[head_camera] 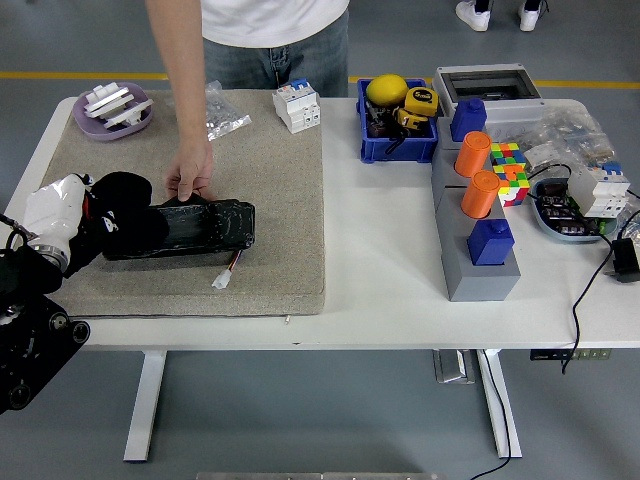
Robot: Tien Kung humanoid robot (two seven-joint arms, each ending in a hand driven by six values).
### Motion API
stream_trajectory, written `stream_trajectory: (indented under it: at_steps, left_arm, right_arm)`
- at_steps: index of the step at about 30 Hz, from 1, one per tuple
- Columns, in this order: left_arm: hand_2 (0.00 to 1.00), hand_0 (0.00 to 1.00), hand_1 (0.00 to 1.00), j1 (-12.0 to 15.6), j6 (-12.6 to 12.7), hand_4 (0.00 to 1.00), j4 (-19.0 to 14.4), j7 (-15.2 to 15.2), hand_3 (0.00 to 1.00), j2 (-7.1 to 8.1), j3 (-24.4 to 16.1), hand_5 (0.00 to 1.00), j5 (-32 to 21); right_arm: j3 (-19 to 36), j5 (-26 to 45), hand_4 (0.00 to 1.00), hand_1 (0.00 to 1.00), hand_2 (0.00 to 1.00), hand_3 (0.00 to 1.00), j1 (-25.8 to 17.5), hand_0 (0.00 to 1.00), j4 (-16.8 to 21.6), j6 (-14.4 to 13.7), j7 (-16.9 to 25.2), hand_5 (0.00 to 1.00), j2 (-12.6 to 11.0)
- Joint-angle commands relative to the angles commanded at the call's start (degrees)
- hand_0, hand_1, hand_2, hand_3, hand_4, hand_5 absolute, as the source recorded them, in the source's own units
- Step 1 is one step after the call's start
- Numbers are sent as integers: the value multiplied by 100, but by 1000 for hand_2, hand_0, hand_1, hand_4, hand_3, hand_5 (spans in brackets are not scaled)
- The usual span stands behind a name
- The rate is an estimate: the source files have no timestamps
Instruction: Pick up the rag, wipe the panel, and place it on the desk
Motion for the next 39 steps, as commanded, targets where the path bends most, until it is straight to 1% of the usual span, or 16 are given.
stream_trajectory:
  at_steps: [4, 9, 12, 19, 20, 24, 25, 26, 31, 32, 37, 38, 39]
  left_arm:
    - [528, 154, 141, 64, 1, 364, 69, -42, 541, 29, -276, 2, 5]
    - [527, 155, 142, 10, 53, 364, 215, -181, 539, 59, -479, 2, -135]
    - [527, 155, 142, -71, 78, 364, 371, -266, 539, 90, -465, 2, -273]
    - [526, 158, 152, -173, 109, 366, 687, -444, 538, 93, -392, 2, -470]
    - [526, 207, 236, -190, 94, 363, 744, -468, 538, 93, -369, 2, -502]
    - [526, 207, 236, -237, 40, 363, 915, -515, 538, 94, -286, 2, -573]
    - [526, 207, 236, -242, -22, 363, 948, -481, 538, 94, -279, 2, -540]
    - [534, 239, 322, -244, -86, 378, 970, -437, 552, 95, -275, 2, -490]
    - [534, 239, 322, -240, -314, 378, 1053, -337, 552, 111, -255, 2, -493]
    - [545, 255, 391, -238, -371, 452, 1068, -323, 568, 112, -261, 2, -519]
    - [545, 255, 391, -229, -534, 452, 1096, -301, 568, 109, -266, 2, -614]
    - [563, 298, 475, -231, -546, 682, 1099, -305, 571, 109, -262, 2, -634]
    - [563, 298, 475, -232, -555, 682, 1099, -308, 571, 108, -261, 2, -649]
  right_arm:
    - [-4, 7, 998, 723, 719, 705, 2, 758, 2, 0, 4, 522, -10]
    - [-7, 3, 998, 723, 719, 705, 12, 760, 9, 1, 4, 522, 1]
    - [-6, -14, 998, 723, 719, 705, 32, 760, 16, 1, 2, 522, 4]
    - [-17, -7, 998, 723, 719, 705, 37, 759, 23, 2, 8, 523, 13]
    - [-10, -17, 998, 722, 719, 705, 36, 760, 24, 3, 1, 523, 16]
    - [-14, -7, 998, 722, 719, 705, 38, 760, 25, 4, 3, 523, 33]
    - [-25, 5, 998, 722, 719, 705, 41, 760, 26, 4, 12, 523, 35]
    - [-45, 23, 998, 723, 719, 705, 44, 760, 30, 5, 27, 523, 35]
    - [-68, 53, 998, 723, 719, 705, 48, 760, 30, 5, 46, 523, 45]
    - [-63, 48, 998, 718, 718, 705, 46, 760, 30, 4, 41, 523, 47]
    - [-50, 35, 998, 718, 718, 705, 42, 760, 30, -1, 31, 523, 49]
    - [-49, 32, 998, 715, 718, 705, 45, 760, 30, 0, 30, 523, 48]
    - [-48, 29, 998, 715, 718, 705, 47, 760, 30, 1, 29, 523, 47]
